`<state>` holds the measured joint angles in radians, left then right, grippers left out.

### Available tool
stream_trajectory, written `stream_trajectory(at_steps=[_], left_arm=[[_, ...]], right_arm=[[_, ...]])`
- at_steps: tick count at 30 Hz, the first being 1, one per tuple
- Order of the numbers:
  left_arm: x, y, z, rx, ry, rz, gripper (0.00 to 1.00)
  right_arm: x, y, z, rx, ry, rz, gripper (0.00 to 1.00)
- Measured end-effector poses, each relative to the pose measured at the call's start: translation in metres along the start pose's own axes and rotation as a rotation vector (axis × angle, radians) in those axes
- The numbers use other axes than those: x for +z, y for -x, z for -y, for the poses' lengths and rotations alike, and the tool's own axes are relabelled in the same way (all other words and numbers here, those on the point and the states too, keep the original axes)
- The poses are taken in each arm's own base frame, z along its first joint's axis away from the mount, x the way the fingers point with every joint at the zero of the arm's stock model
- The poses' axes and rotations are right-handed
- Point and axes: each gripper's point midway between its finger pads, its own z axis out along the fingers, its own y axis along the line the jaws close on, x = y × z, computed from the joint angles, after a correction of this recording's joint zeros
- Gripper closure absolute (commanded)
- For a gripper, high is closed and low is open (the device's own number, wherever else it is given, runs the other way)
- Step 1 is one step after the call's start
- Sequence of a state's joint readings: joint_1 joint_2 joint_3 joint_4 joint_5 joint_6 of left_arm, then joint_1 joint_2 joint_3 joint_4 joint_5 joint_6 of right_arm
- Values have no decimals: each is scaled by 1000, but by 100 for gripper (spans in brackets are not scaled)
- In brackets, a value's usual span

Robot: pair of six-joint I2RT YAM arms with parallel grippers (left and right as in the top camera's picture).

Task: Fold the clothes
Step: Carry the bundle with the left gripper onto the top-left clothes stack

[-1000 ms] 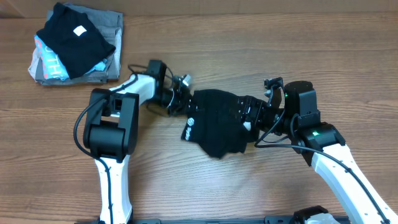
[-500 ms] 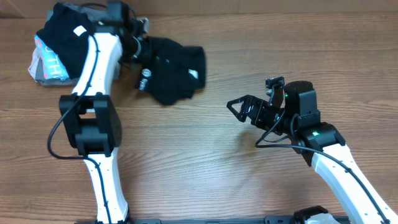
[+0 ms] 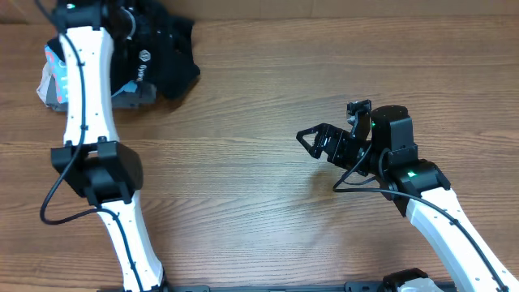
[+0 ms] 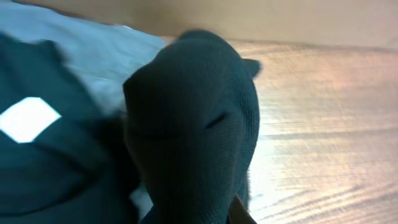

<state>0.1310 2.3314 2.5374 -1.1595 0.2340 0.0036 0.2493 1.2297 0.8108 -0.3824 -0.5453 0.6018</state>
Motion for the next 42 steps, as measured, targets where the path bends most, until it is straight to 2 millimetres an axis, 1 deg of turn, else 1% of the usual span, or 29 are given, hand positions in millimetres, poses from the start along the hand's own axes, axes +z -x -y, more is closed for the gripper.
stream_trajectory(at_steps=[4,9,19,24,27,28,29,30,31,33,35,38,39,41,42], left_arm=[[-14,9,-30,-38,32,40,96],[-22,10,-63,-96,61,58,96],[-35,15,-120,-164,158,110,96],[-43,18,-146,-182,236,139,96],[-45,18,-161,-190,293,148,94],[-44,18,-166,-192,309,150,92],[-42,18,-169,-193,320,149,85],[-40,17,-172,-195,327,148,81],[-35,15,-176,-195,336,138,80],[-24,10,-183,-202,346,125,73],[-9,4,-192,-209,361,105,60],[10,-7,-206,-222,392,76,52],[14,-10,-211,-229,405,68,48],[15,-13,-220,-235,442,66,32],[14,-13,-223,-237,460,68,32]], right_arm=[[0,0,0,-1,0,1,0],[0,1,0,-1,-1,3,0],[0,1,0,-1,0,3,0],[0,1,0,-1,0,4,0],[0,1,0,-1,0,4,0],[0,1,0,-2,0,4,0],[0,1,0,-1,0,4,0],[0,1,0,-1,0,4,0],[0,1,0,-1,0,4,0],[0,1,0,-1,0,4,0],[0,1,0,-1,0,4,0],[0,1,0,-1,0,4,0],[0,1,0,-1,0,4,0],[0,1,0,-1,0,4,0],[0,1,0,-1,0,3,0]])
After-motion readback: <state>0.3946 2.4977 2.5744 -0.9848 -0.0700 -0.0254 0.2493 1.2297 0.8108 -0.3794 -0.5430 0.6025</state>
